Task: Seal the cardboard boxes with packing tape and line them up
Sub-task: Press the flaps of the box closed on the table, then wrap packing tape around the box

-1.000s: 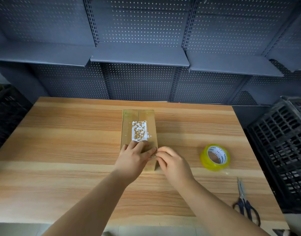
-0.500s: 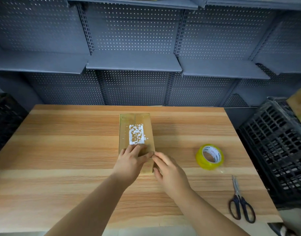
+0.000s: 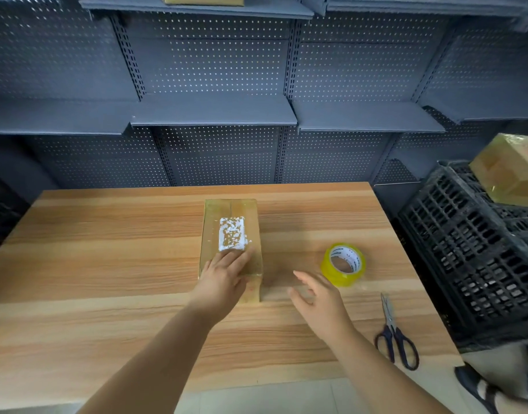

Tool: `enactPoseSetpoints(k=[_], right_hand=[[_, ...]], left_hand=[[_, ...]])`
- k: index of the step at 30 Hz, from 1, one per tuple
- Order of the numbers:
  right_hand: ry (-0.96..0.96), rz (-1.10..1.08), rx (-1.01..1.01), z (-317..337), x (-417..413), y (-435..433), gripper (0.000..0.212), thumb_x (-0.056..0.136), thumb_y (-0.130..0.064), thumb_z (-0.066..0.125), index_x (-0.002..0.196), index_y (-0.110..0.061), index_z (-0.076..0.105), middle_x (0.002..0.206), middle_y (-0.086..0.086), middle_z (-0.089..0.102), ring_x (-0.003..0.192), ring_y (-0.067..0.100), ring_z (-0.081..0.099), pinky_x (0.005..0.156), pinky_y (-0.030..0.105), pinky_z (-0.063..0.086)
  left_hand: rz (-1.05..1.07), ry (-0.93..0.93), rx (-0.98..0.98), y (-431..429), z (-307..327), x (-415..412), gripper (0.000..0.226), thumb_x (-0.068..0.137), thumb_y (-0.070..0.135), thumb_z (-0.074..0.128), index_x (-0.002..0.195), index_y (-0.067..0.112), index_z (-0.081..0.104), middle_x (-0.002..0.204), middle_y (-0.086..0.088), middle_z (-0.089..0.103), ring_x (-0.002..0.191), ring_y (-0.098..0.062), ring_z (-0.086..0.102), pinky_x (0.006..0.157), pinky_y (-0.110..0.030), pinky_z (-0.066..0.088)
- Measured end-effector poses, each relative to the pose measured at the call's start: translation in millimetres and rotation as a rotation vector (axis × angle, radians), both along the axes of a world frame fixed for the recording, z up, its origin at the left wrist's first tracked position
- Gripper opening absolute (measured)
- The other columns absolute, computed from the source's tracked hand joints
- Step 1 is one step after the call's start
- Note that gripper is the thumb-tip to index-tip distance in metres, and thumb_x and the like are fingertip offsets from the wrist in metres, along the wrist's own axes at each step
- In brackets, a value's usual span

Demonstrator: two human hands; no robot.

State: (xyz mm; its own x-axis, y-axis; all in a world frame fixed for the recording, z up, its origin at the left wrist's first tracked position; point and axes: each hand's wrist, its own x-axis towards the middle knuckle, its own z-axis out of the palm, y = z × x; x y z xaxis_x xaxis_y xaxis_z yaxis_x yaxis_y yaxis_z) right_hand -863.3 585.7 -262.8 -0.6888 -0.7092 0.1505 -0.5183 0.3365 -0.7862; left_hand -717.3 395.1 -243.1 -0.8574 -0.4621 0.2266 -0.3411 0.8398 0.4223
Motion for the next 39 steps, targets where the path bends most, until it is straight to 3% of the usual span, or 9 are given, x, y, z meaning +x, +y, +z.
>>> enactPoseSetpoints(k=[8, 12, 16, 19, 21, 24, 29, 34, 39], right_hand=[[-0.044, -0.158, 0.177, -11.0, -60.4, 68.6, 0.039, 0.085, -0.035, 0.071, 0.121, -0.018, 0.067, 0.118, -0.006, 0.063, 0.112, 0.01, 0.055, 0.093, 0.025, 0.041], [-0.076, -0.256, 0.284, -27.0, -85.3, 108.8, 0.041, 0.083, -0.041, 0.069, 0.121, -0.024, 0.067, 0.121, -0.003, 0.062, 0.121, 0.017, 0.052, 0.102, 0.031, 0.041], [-0.122, -0.274, 0.299, -42.7, -95.1, 137.4, 0.053, 0.081, -0.055, 0.056, 0.12, -0.022, 0.068, 0.127, 0.003, 0.062, 0.123, 0.021, 0.053, 0.103, 0.04, 0.044], [-0.134, -0.28, 0.33, -50.4, -104.0, 144.3, 0.041, 0.085, -0.04, 0.067, 0.12, -0.018, 0.067, 0.128, 0.003, 0.061, 0.121, 0.019, 0.053, 0.103, 0.036, 0.044], [-0.125, -0.291, 0.325, -53.5, -110.1, 142.8, 0.042, 0.085, -0.039, 0.065, 0.119, -0.015, 0.067, 0.123, 0.003, 0.062, 0.117, 0.018, 0.055, 0.101, 0.031, 0.043], [-0.177, -0.317, 0.309, -49.1, -117.3, 131.8, 0.044, 0.089, -0.035, 0.067, 0.129, -0.018, 0.061, 0.13, -0.004, 0.057, 0.121, 0.01, 0.05, 0.097, 0.014, 0.033], [-0.454, -0.222, 0.221, -24.0, -124.6, 100.1, 0.078, 0.077, -0.041, 0.08, 0.145, -0.032, 0.043, 0.14, -0.016, 0.043, 0.129, 0.005, 0.042, 0.108, 0.031, 0.037], [-0.581, -0.107, 0.168, 2.2, -116.4, 73.0, 0.047, 0.072, -0.023, 0.086, 0.114, -0.031, 0.067, 0.11, -0.01, 0.069, 0.107, 0.012, 0.064, 0.09, 0.025, 0.05], [-0.477, -0.025, 0.12, 39.4, -93.0, 54.4, 0.042, 0.069, -0.015, 0.087, 0.101, -0.035, 0.069, 0.103, -0.004, 0.065, 0.081, 0.006, 0.061, 0.073, 0.013, 0.049]], left_hand=[[-0.157, 0.059, -0.002, 68.8, 16.8, -78.8, 0.041, 0.083, 0.041, 0.053, 0.11, 0.013, 0.066, 0.107, 0.0, 0.061, 0.102, -0.024, 0.056, 0.089, -0.035, 0.048], [-0.218, -0.19, 0.149, 107.1, -7.8, -133.0, 0.048, 0.09, 0.043, 0.055, 0.134, 0.023, 0.054, 0.136, 0.006, 0.051, 0.126, -0.019, 0.045, 0.106, -0.035, 0.037], [-0.213, -0.39, 0.073, 124.9, -31.8, -183.7, 0.061, 0.095, 0.036, 0.054, 0.149, 0.031, 0.027, 0.153, 0.003, 0.032, 0.138, -0.023, 0.032, 0.109, -0.034, 0.028], [-0.22, -0.503, 0.018, 126.6, -54.5, -215.7, 0.063, 0.094, 0.034, 0.054, 0.15, 0.024, 0.026, 0.155, 0.001, 0.03, 0.142, -0.022, 0.028, 0.115, -0.035, 0.02], [-0.229, -0.523, -0.053, 126.6, -65.8, -227.1, 0.06, 0.094, 0.026, 0.054, 0.149, 0.023, 0.029, 0.15, -0.001, 0.041, 0.14, -0.02, 0.034, 0.119, -0.034, 0.012], [-0.23, -0.425, -0.061, 127.0, -64.7, -221.2, 0.053, 0.095, 0.013, 0.053, 0.143, 0.029, 0.04, 0.14, 0.004, 0.052, 0.13, -0.02, 0.044, 0.11, -0.026, 0.024], [-0.243, -0.297, 0.246, 117.4, -44.6, -170.6, 0.04, 0.095, 0.028, 0.059, 0.134, 0.022, 0.057, 0.132, -0.004, 0.061, 0.121, -0.025, 0.053, 0.094, -0.028, 0.039], [-0.191, -0.206, 0.515, 102.3, -12.5, -118.6, 0.032, 0.089, 0.028, 0.066, 0.12, 0.02, 0.067, 0.113, 0.0, 0.068, 0.106, -0.02, 0.06, 0.089, -0.029, 0.045], [-0.109, -0.154, 0.615, 95.9, 16.6, -85.9, 0.023, 0.082, 0.041, 0.057, 0.088, 0.02, 0.066, 0.08, 0.002, 0.061, 0.078, -0.02, 0.054, 0.074, -0.038, 0.047]])
